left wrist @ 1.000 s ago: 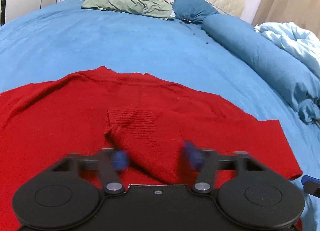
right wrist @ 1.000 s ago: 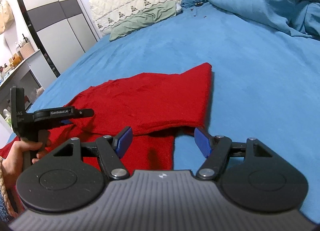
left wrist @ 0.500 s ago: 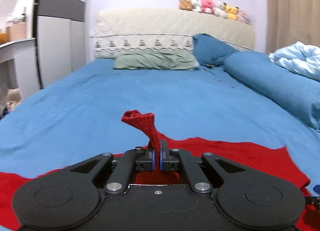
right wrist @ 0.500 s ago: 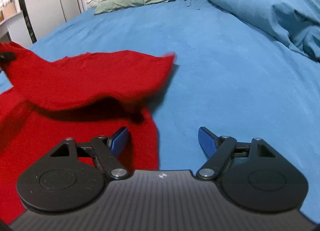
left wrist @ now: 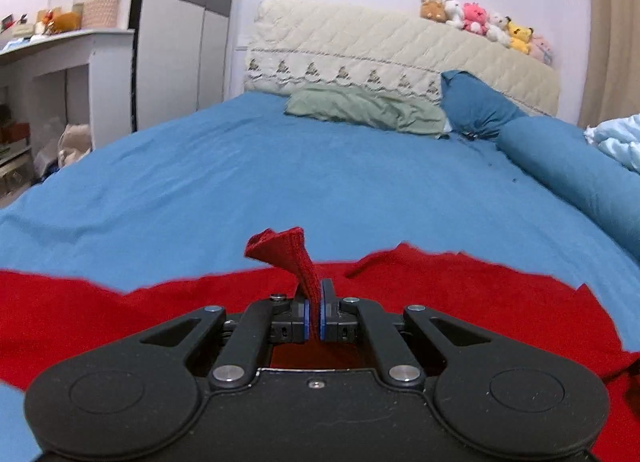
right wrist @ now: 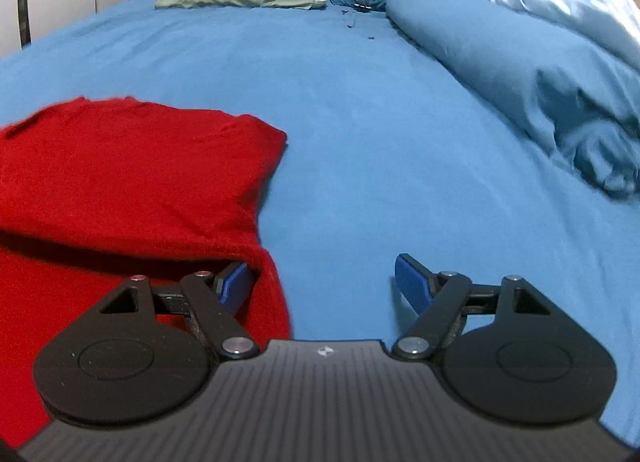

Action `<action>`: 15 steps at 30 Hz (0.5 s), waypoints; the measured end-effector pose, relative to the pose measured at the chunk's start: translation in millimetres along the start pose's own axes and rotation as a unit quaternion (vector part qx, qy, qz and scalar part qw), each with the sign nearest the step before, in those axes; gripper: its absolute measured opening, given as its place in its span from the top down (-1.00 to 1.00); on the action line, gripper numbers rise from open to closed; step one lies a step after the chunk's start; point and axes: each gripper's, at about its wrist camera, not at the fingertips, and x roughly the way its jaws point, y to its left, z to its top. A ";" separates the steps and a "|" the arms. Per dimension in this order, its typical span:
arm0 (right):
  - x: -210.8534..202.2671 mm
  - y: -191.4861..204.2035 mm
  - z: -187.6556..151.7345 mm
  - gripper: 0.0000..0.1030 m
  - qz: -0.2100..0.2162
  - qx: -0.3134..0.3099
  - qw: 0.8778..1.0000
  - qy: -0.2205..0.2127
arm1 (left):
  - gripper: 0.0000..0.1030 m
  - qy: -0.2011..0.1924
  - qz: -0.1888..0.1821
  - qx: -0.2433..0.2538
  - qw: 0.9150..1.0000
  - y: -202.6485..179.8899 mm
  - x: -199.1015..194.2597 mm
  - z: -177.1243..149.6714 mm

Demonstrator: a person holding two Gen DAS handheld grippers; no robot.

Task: Fold small clothes

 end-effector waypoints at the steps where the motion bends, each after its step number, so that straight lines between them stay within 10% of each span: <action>1: 1.3 -2.5 -4.4 -0.77 0.003 0.000 1.000 0.009 | 0.91 0.011 0.001 0.004 1.000 2.2 1.9 -5.7; 6: -1.6 -9.0 -12.5 -0.80 0.019 -0.007 1.000 0.020 | 0.84 0.056 0.012 0.000 0.998 13.2 6.5 -30.1; 15: -41.6 -2.5 9.1 -0.86 0.133 -0.025 0.991 -0.013 | -0.09 0.017 0.050 -0.002 0.999 23.4 -41.7 -29.6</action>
